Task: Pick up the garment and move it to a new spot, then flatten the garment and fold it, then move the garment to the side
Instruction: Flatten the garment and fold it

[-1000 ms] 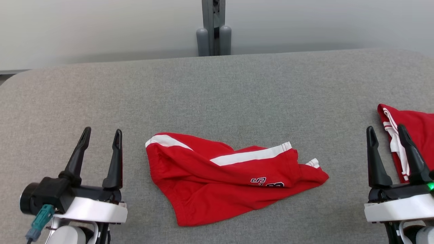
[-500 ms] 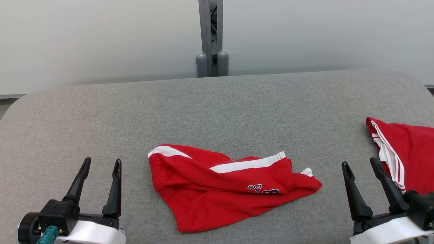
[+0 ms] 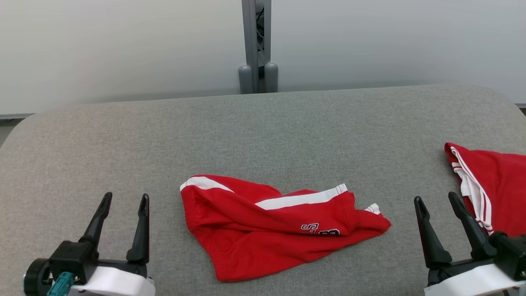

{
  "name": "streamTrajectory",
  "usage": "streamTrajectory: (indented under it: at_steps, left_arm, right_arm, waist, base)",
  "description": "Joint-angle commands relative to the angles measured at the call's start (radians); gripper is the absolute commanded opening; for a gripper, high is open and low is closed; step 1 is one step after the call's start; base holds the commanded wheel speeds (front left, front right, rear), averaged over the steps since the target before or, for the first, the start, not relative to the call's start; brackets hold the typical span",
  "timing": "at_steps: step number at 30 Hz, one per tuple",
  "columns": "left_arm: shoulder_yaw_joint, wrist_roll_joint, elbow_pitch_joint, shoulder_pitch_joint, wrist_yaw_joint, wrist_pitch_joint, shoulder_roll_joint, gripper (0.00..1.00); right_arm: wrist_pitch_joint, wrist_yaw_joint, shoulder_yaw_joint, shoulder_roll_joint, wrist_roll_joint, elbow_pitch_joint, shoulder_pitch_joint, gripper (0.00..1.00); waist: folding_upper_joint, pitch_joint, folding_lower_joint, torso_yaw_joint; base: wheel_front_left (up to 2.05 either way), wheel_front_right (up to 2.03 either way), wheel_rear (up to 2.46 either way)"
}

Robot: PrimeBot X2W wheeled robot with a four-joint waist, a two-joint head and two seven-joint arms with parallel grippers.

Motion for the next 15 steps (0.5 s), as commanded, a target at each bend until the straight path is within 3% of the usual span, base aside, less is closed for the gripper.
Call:
streamTrajectory:
  at_steps: [1, 8, 15]
  left_arm:
    - [-0.009, -0.013, -0.005, -0.022, -0.008, 0.014, -0.001, 1.0]
    - [-0.08, -0.08, 0.063, -0.157, -0.074, 0.212, -0.008, 1.0]
    - [-0.097, -0.16, 0.256, -0.311, -0.109, 0.385, 0.014, 1.0]
  right_arm:
    - [-0.004, 0.0, -0.005, 0.001, -0.003, -0.003, 0.002, 1.0]
    - [-0.007, 0.0, 0.012, 0.002, -0.002, -0.001, -0.031, 1.0]
    - [-0.019, 0.0, 0.042, 0.002, 0.004, 0.013, -0.062, 1.0]
  waist:
    - [0.0, 0.005, 0.0, 0.003]
    - [0.0, 0.039, 0.0, -0.007]
    - [0.0, 0.097, 0.0, -0.059]
  base:
    - [0.0, 0.0, 0.0]
    - [0.0, 0.0, 0.0]
    - [0.0, 0.0, 0.0]
